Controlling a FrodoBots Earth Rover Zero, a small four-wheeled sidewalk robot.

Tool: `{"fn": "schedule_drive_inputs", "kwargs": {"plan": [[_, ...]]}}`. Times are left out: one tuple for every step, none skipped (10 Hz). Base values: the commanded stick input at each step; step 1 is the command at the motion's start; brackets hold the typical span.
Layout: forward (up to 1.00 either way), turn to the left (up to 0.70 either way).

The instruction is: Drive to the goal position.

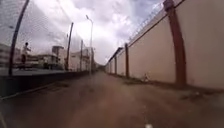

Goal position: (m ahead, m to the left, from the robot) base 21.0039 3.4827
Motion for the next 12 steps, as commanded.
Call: {"fn": "schedule_drive_inputs", "kwargs": {"plan": [[0.7,0.0],[0.7,0.0],[0.7,0.0],[0.7,0.0],[0.7,-0.17],[0.7,-0.26],[0.7,-0.2],[0.7,-0.11],[0.7,-0.01],[0.7,0.0],[0.7,0.0],[0.7,0.0]]}}
